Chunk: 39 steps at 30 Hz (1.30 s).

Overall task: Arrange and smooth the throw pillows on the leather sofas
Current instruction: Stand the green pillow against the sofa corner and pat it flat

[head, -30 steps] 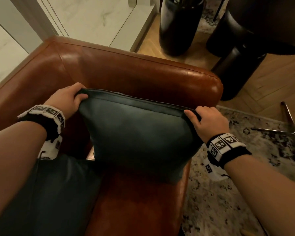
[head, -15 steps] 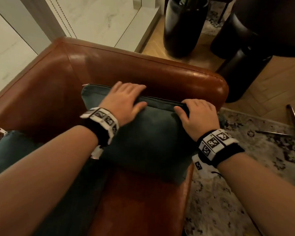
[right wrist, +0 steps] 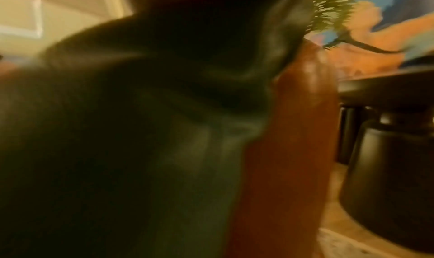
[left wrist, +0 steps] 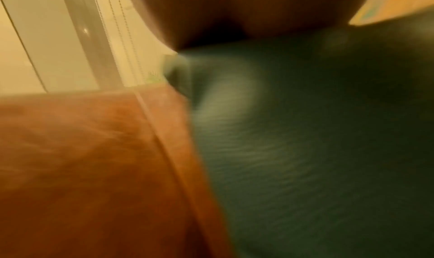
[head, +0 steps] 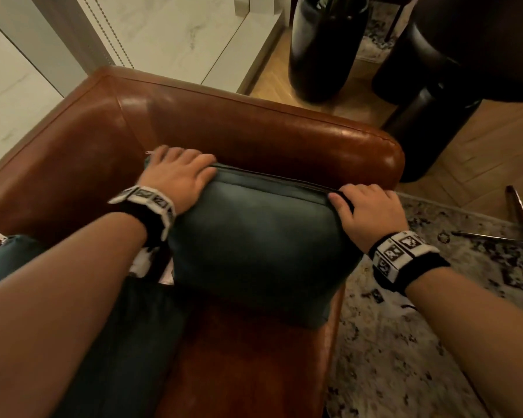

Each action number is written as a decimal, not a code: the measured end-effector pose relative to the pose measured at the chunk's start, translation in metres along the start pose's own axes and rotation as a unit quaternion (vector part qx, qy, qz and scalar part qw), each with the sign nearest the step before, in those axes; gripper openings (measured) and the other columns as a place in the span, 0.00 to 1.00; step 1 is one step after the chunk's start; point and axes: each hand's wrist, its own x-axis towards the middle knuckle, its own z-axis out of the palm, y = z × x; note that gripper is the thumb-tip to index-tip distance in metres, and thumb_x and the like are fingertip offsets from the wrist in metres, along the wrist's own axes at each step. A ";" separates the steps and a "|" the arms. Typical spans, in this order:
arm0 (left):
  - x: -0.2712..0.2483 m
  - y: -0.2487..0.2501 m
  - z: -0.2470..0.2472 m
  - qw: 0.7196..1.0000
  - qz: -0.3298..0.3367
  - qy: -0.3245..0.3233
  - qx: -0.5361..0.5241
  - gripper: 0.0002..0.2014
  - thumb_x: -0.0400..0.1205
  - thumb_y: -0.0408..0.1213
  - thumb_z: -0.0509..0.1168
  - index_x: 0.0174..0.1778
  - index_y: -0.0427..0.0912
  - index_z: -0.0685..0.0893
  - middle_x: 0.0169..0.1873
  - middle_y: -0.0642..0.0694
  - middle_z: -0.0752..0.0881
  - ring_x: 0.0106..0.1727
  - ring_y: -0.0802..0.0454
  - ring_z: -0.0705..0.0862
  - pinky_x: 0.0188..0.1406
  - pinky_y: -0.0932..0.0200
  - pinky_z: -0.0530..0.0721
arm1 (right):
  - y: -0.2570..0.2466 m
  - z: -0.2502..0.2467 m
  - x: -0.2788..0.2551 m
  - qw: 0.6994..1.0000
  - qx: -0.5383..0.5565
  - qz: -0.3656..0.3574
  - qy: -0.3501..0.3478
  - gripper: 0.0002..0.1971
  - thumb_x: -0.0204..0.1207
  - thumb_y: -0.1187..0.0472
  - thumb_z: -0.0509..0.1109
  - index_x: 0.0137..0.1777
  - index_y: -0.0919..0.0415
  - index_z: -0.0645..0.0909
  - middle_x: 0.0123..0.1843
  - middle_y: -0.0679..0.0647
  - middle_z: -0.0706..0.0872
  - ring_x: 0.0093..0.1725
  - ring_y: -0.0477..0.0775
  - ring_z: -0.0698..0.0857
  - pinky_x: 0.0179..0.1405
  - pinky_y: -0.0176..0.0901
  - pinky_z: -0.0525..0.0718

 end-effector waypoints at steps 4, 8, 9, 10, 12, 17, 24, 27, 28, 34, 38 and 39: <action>-0.017 -0.017 0.001 0.992 -0.104 0.072 -0.021 0.26 0.88 0.55 0.45 0.81 0.51 0.65 0.81 0.45 0.68 0.82 0.37 0.59 0.84 0.34 0.47 | 0.017 -0.007 -0.016 0.997 -0.023 0.063 0.049 0.27 0.84 0.42 0.44 0.66 0.54 0.79 0.62 0.56 0.87 0.64 0.61 0.81 0.70 0.60 0.71; -0.038 0.080 0.009 0.984 0.105 0.127 -0.061 0.30 0.85 0.51 0.49 0.85 0.46 0.62 0.84 0.46 0.63 0.85 0.42 0.59 0.85 0.40 0.51 | -0.074 -0.005 -0.031 0.991 0.070 -0.041 0.106 0.27 0.85 0.48 0.55 0.80 0.59 0.68 0.78 0.57 0.75 0.79 0.57 0.70 0.82 0.58 0.60; -0.043 0.097 0.018 0.982 0.143 0.114 -0.042 0.30 0.85 0.51 0.48 0.85 0.47 0.61 0.85 0.47 0.61 0.86 0.43 0.57 0.85 0.40 0.52 | -0.095 0.007 -0.040 0.991 0.065 -0.081 0.080 0.29 0.84 0.47 0.55 0.82 0.60 0.65 0.82 0.57 0.70 0.82 0.56 0.66 0.83 0.58 0.56; -0.045 0.102 0.028 0.984 0.148 0.097 -0.018 0.30 0.86 0.50 0.47 0.86 0.48 0.60 0.86 0.48 0.59 0.86 0.43 0.55 0.84 0.40 0.52 | -0.103 0.022 -0.047 0.992 0.041 -0.106 0.049 0.32 0.84 0.45 0.53 0.84 0.59 0.62 0.85 0.56 0.65 0.85 0.55 0.61 0.84 0.57 0.53; -0.040 0.083 0.041 0.992 0.093 0.090 0.002 0.30 0.86 0.51 0.45 0.86 0.54 0.55 0.87 0.51 0.55 0.87 0.44 0.52 0.85 0.39 0.51 | -0.078 0.044 -0.051 0.995 -0.024 -0.101 0.015 0.34 0.83 0.40 0.52 0.87 0.55 0.56 0.88 0.52 0.56 0.87 0.54 0.54 0.85 0.57 0.49; -0.030 0.024 0.043 0.993 -0.030 0.111 -0.008 0.29 0.87 0.55 0.40 0.87 0.58 0.47 0.87 0.50 0.50 0.87 0.40 0.46 0.85 0.36 0.45 | -0.001 0.044 -0.043 0.997 -0.076 -0.026 0.023 0.37 0.83 0.37 0.45 0.88 0.54 0.49 0.89 0.51 0.50 0.88 0.52 0.45 0.86 0.51 0.42; -0.067 0.096 0.070 0.980 0.106 0.169 -0.012 0.32 0.85 0.52 0.51 0.86 0.52 0.54 0.87 0.46 0.54 0.87 0.38 0.50 0.84 0.35 0.49 | -0.086 0.055 -0.064 0.992 -0.031 -0.098 0.070 0.35 0.83 0.44 0.51 0.87 0.57 0.49 0.89 0.52 0.47 0.88 0.55 0.45 0.85 0.61 0.45; -0.056 0.084 0.079 0.985 0.047 0.165 -0.023 0.32 0.86 0.52 0.49 0.87 0.55 0.49 0.87 0.48 0.51 0.87 0.41 0.46 0.85 0.40 0.43 | -0.084 0.072 -0.051 0.986 -0.062 -0.137 0.067 0.34 0.85 0.45 0.54 0.88 0.54 0.50 0.89 0.51 0.51 0.88 0.53 0.48 0.86 0.57 0.44; -0.054 0.072 0.081 0.985 0.015 0.169 -0.035 0.32 0.86 0.52 0.48 0.87 0.57 0.48 0.87 0.49 0.49 0.87 0.42 0.45 0.85 0.41 0.42 | -0.068 0.073 -0.045 0.988 -0.066 -0.124 0.070 0.33 0.85 0.44 0.53 0.88 0.53 0.51 0.89 0.51 0.51 0.88 0.54 0.49 0.86 0.56 0.44; -0.054 0.040 0.084 0.986 -0.035 0.158 -0.028 0.30 0.88 0.55 0.43 0.86 0.60 0.41 0.87 0.51 0.42 0.87 0.42 0.39 0.85 0.40 0.40 | 0.000 0.050 -0.043 0.989 -0.097 -0.095 0.064 0.34 0.84 0.43 0.46 0.87 0.57 0.48 0.89 0.57 0.51 0.88 0.57 0.48 0.86 0.58 0.45; -0.053 0.040 0.080 0.988 -0.035 0.150 -0.027 0.29 0.88 0.55 0.42 0.86 0.60 0.41 0.87 0.51 0.41 0.87 0.42 0.39 0.85 0.39 0.41 | -0.066 0.049 -0.041 0.966 -0.096 -0.210 0.114 0.35 0.84 0.43 0.50 0.87 0.60 0.53 0.88 0.57 0.50 0.87 0.58 0.48 0.85 0.62 0.47; -0.053 0.038 0.079 0.988 -0.031 0.147 -0.029 0.29 0.88 0.54 0.41 0.86 0.60 0.41 0.87 0.52 0.41 0.87 0.42 0.39 0.85 0.40 0.40 | -0.082 0.060 -0.045 0.950 -0.111 -0.271 0.103 0.35 0.84 0.42 0.51 0.87 0.60 0.55 0.88 0.57 0.52 0.87 0.58 0.50 0.85 0.62 0.46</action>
